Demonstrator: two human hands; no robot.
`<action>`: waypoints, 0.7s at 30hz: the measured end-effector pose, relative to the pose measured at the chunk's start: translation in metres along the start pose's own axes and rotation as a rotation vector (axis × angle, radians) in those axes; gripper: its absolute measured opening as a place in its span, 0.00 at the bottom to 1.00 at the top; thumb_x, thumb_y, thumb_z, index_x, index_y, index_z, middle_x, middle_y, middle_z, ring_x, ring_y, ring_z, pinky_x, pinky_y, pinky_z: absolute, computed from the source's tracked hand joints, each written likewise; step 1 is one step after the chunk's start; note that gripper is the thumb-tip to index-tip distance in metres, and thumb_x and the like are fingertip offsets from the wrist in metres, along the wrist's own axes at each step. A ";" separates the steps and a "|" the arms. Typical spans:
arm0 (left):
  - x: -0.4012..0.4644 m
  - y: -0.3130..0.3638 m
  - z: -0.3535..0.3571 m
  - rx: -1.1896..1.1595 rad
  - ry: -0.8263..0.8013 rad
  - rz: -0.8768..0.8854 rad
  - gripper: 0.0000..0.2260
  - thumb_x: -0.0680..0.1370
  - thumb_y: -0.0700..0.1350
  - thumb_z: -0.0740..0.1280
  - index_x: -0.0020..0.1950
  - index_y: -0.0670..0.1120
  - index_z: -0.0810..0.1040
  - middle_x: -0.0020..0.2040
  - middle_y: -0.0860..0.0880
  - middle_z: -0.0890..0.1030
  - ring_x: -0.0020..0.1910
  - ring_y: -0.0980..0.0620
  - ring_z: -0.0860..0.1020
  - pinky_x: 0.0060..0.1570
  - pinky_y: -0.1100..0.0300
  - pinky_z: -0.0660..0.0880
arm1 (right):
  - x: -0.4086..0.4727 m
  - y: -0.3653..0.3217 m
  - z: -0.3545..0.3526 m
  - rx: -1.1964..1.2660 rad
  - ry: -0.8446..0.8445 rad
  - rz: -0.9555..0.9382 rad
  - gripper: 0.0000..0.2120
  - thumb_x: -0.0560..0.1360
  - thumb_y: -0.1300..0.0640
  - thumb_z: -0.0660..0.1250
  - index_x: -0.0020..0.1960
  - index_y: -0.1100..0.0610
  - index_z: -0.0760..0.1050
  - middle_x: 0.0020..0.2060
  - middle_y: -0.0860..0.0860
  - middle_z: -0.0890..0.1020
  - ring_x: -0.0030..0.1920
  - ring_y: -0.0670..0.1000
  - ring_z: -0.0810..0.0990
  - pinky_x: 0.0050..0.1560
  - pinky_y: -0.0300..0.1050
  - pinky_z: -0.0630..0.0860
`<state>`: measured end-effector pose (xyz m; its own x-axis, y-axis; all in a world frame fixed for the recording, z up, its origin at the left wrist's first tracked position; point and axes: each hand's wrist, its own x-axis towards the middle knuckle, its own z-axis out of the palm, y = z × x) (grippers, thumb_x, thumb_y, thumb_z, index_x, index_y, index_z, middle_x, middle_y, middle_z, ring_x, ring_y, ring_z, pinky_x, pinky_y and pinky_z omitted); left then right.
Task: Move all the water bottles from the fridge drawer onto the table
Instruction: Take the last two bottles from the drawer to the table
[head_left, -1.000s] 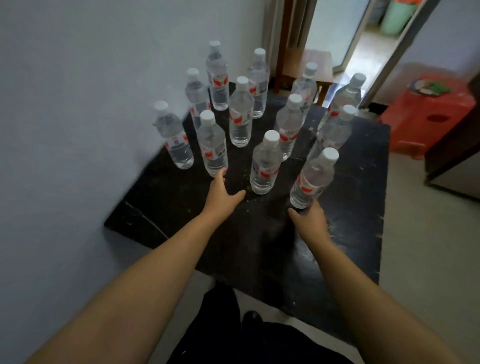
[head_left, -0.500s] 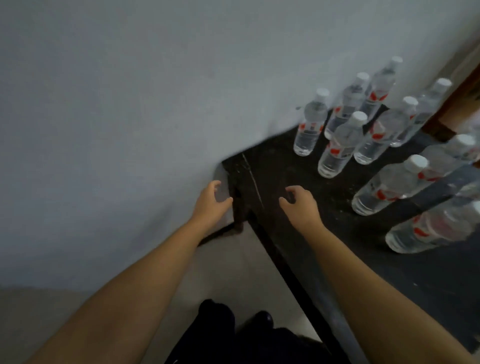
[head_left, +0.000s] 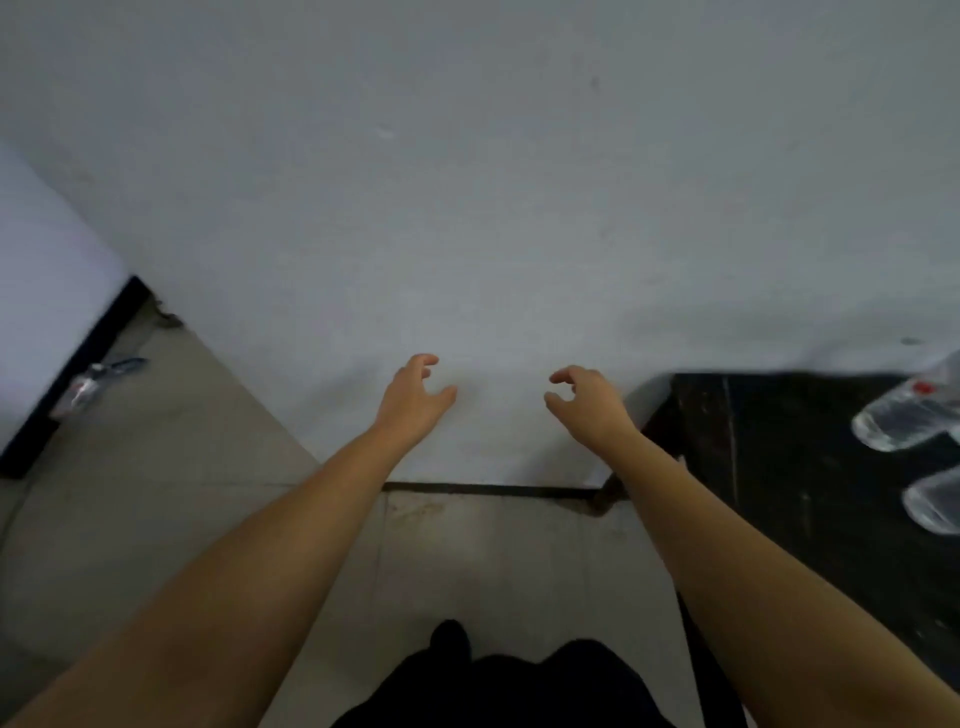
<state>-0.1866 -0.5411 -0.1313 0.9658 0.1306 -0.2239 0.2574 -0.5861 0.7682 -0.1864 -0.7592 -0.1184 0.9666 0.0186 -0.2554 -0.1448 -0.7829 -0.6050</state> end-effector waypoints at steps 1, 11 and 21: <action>-0.003 -0.009 -0.012 -0.013 0.031 -0.011 0.23 0.77 0.46 0.67 0.70 0.45 0.66 0.69 0.43 0.69 0.68 0.47 0.69 0.62 0.57 0.67 | 0.006 -0.012 0.009 -0.023 -0.026 -0.028 0.18 0.78 0.53 0.63 0.66 0.57 0.71 0.65 0.57 0.72 0.59 0.56 0.76 0.53 0.42 0.69; -0.079 -0.100 -0.104 -0.255 0.516 -0.375 0.21 0.77 0.41 0.66 0.69 0.41 0.66 0.68 0.41 0.69 0.65 0.44 0.70 0.54 0.59 0.68 | 0.025 -0.142 0.098 -0.218 -0.368 -0.515 0.16 0.77 0.54 0.64 0.63 0.57 0.74 0.63 0.55 0.75 0.59 0.54 0.76 0.52 0.40 0.69; -0.291 -0.153 -0.086 -0.265 1.038 -0.802 0.23 0.75 0.44 0.69 0.68 0.42 0.69 0.63 0.40 0.75 0.63 0.44 0.74 0.59 0.54 0.71 | -0.082 -0.224 0.204 -0.378 -0.762 -1.087 0.17 0.76 0.56 0.64 0.62 0.61 0.76 0.61 0.58 0.79 0.61 0.57 0.76 0.59 0.46 0.70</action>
<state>-0.5041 -0.4206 -0.1317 0.0920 0.9757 -0.1990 0.6444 0.0941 0.7589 -0.2766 -0.4589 -0.1156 0.1842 0.9600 -0.2107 0.7852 -0.2726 -0.5560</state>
